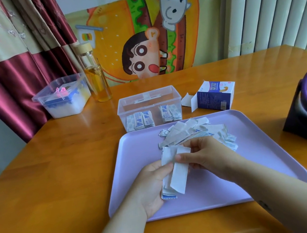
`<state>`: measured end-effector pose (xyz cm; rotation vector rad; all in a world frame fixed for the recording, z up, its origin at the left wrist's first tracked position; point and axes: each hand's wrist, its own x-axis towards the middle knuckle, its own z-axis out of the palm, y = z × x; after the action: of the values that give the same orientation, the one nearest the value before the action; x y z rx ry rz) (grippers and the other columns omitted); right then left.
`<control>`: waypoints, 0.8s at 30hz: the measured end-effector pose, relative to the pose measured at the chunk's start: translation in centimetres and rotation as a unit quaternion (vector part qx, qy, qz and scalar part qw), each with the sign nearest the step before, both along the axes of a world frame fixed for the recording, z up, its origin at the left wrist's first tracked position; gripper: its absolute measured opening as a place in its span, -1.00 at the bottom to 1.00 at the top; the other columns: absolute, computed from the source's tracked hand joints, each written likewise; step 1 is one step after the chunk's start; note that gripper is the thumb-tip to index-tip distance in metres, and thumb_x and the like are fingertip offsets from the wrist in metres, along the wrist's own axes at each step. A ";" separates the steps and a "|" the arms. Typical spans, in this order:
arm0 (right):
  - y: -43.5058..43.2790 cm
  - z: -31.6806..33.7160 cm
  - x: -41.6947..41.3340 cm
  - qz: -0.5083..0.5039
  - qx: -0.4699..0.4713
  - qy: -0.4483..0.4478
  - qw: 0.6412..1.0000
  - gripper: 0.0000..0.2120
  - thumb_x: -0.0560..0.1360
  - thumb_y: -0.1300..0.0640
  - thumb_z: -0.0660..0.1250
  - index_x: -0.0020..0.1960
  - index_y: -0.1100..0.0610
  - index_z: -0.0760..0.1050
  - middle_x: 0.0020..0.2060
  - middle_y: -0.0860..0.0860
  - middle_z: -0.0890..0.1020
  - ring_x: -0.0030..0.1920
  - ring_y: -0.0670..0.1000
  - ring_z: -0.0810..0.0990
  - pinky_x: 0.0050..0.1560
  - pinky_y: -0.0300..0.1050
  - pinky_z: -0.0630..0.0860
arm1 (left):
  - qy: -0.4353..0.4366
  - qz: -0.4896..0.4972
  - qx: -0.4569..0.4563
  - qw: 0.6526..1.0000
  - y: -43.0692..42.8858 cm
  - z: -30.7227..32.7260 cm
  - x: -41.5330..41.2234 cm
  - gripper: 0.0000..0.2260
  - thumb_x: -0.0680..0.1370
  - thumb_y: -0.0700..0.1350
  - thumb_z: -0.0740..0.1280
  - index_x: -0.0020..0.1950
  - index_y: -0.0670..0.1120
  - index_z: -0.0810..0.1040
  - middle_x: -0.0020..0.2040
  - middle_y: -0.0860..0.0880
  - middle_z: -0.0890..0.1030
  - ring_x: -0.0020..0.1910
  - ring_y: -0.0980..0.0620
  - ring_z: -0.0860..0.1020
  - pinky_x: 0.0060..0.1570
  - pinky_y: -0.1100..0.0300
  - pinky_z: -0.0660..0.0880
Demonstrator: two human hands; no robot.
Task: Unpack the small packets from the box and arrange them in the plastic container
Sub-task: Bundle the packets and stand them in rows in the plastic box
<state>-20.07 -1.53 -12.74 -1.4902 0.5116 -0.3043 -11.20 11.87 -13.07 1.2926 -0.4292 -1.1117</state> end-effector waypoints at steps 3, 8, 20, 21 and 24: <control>0.0 -0.2 0.1 0.001 0.025 -0.009 1.000 -0.83 0.39 0.30 0.45 -0.04 0.29 0.56 -0.17 0.16 0.61 -0.13 0.06 0.58 -0.06 -0.12 0.52 | -0.046 0.036 0.028 0.998 -0.3 0.0 -0.1 -0.83 0.57 -0.16 0.27 0.08 -0.14 0.61 -0.09 -0.14 0.65 -0.18 -0.05 0.54 -0.24 0.18 0.34; -0.2 -0.1 0.3 0.002 -0.011 0.020 1.000 -0.82 0.41 0.23 0.45 -0.05 0.32 0.58 -0.22 0.16 0.58 -0.24 0.03 0.48 -0.20 -0.16 0.42 | -0.066 0.059 0.043 0.995 -0.4 0.2 -0.6 -0.85 0.56 -0.11 0.30 0.04 -0.10 0.62 -0.11 -0.11 0.67 -0.20 -0.06 0.54 -0.24 0.18 0.34; -0.3 0.2 0.3 0.014 0.003 0.019 1.000 -0.76 0.41 0.26 0.44 0.04 0.33 0.58 -0.26 0.11 0.52 -0.44 -0.12 0.39 -0.36 -0.29 0.38 | -0.059 0.088 0.011 0.994 -0.3 -0.1 -0.3 -0.83 0.55 -0.23 0.29 0.09 -0.14 0.61 0.01 -0.14 0.69 0.00 -0.09 0.64 -0.11 0.13 0.56; -0.2 0.2 0.3 0.014 0.002 0.021 1.000 -0.75 0.42 0.26 0.43 0.06 0.36 0.56 -0.26 0.12 0.51 -0.43 -0.11 0.38 -0.36 -0.28 0.38 | -0.063 0.093 0.012 0.994 -0.4 -0.1 -0.3 -0.84 0.54 -0.23 0.30 0.09 -0.13 0.61 0.00 -0.13 0.69 -0.02 -0.07 0.64 -0.13 0.15 0.55; -0.2 0.5 0.5 0.015 -0.026 0.030 0.999 -0.72 0.44 0.24 0.42 0.02 0.44 0.53 -0.31 0.13 0.45 -0.43 -0.08 0.34 -0.36 -0.26 0.34 | -0.034 0.098 0.013 0.995 -0.4 0.1 -0.2 -0.80 0.54 -0.19 0.32 0.14 -0.15 0.60 0.01 -0.15 0.68 -0.09 -0.04 0.64 -0.21 0.19 0.52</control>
<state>-19.59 -1.70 -12.28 -1.5594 0.5329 -0.2521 -11.40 11.49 -13.01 1.3684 -0.3318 -0.9134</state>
